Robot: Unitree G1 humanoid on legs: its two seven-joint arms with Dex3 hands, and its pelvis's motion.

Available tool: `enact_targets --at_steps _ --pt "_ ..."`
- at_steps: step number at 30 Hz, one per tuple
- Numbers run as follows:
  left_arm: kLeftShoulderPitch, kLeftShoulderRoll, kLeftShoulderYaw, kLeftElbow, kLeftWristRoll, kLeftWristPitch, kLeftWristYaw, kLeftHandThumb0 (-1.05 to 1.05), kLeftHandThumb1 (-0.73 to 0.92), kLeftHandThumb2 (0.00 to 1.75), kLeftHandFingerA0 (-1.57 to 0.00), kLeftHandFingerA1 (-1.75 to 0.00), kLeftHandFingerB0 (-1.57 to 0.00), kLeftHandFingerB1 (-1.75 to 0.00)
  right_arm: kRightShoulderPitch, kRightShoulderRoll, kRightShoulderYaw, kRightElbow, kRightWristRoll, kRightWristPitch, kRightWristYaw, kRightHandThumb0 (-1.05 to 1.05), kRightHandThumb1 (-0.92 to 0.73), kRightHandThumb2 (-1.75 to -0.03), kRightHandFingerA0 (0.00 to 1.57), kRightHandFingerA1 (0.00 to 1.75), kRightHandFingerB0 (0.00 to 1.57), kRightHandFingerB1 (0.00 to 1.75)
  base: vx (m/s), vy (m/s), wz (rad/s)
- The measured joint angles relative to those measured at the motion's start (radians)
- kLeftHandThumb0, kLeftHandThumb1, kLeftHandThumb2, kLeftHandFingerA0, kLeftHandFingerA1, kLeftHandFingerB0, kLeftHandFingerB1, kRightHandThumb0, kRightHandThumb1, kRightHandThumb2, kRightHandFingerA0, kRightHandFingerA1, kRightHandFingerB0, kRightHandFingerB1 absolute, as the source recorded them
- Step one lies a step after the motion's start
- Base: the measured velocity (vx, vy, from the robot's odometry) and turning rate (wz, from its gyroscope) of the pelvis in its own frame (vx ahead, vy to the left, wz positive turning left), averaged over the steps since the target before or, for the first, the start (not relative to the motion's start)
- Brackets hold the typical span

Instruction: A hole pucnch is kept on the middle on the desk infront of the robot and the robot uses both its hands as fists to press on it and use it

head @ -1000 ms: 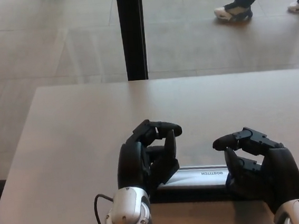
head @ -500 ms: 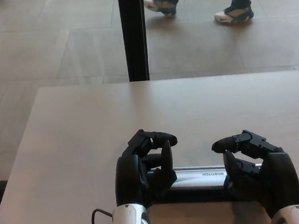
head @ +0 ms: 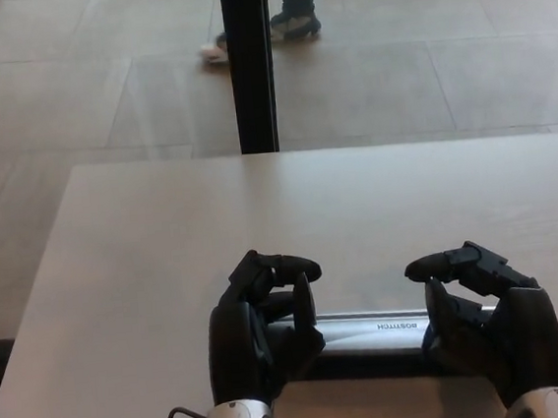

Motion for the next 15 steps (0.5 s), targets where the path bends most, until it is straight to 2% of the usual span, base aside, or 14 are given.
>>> enact_targets --at_steps 2,3,5,6,8,11,14,15 --pt "0.010 0.001 -0.007 0.016 0.003 -0.035 0.005 -0.32 0.73 1.01 -1.04 -1.75 -0.65 -1.72 -0.009 0.008 -0.010 0.038 0.000 -0.038 0.001 -0.54 -0.54 -0.92 1.17 1.58 0.96 1.26 0.00 0.000 0.00" --pt "0.015 0.001 -0.009 0.024 0.005 -0.052 0.007 -0.31 0.72 1.03 -1.04 -1.75 -0.66 -1.71 -0.014 0.012 -0.016 0.056 -0.001 -0.056 0.001 -0.54 -0.47 -1.07 1.34 1.36 1.01 1.14 0.00 0.000 0.00" --pt "0.022 0.001 -0.013 0.035 0.008 -0.083 0.012 -0.31 0.70 1.05 -1.03 -1.75 -0.66 -1.68 -0.022 0.022 -0.026 0.090 -0.002 -0.090 0.001 -0.54 -0.47 -1.08 1.33 1.37 1.02 1.15 0.00 0.000 0.00" --pt "0.026 0.001 -0.015 0.040 0.009 -0.096 0.014 -0.33 0.72 1.01 -1.04 -1.75 -0.66 -1.69 -0.025 0.027 -0.029 0.103 -0.003 -0.106 0.000 -0.58 -0.48 -1.09 1.34 1.38 1.02 1.17 0.00 0.000 0.00" --pt "0.033 0.000 -0.019 0.054 0.011 -0.129 0.020 -0.33 0.69 1.07 -1.03 -1.75 -0.67 -1.69 -0.028 0.038 -0.037 0.134 -0.007 -0.145 -0.005 -0.56 -0.48 -1.10 1.33 1.38 1.04 1.19 0.00 0.000 0.00" --pt "0.034 0.000 -0.019 0.080 0.013 -0.169 0.027 -0.34 0.74 0.97 -1.01 -1.75 -0.66 -1.71 -0.035 0.055 -0.044 0.177 -0.019 -0.202 -0.016 -0.60 -0.49 -1.07 1.33 1.39 1.02 1.18 0.00 0.000 0.00" --pt "0.031 0.000 -0.020 0.103 0.014 -0.200 0.033 -0.32 0.72 0.97 -0.98 -1.75 -0.67 -1.71 -0.040 0.065 -0.050 0.214 -0.035 -0.248 -0.030 -0.57 -0.48 -1.05 1.29 1.36 1.02 1.17 0.00 0.000 0.00" --pt "0.028 0.000 -0.019 0.116 0.015 -0.217 0.036 -0.32 0.70 1.00 -0.97 -1.75 -0.67 -1.73 -0.044 0.070 -0.054 0.233 -0.039 -0.271 -0.034 -0.57 -0.57 -0.86 1.07 1.59 0.94 1.37 0.00 0.000 0.00"
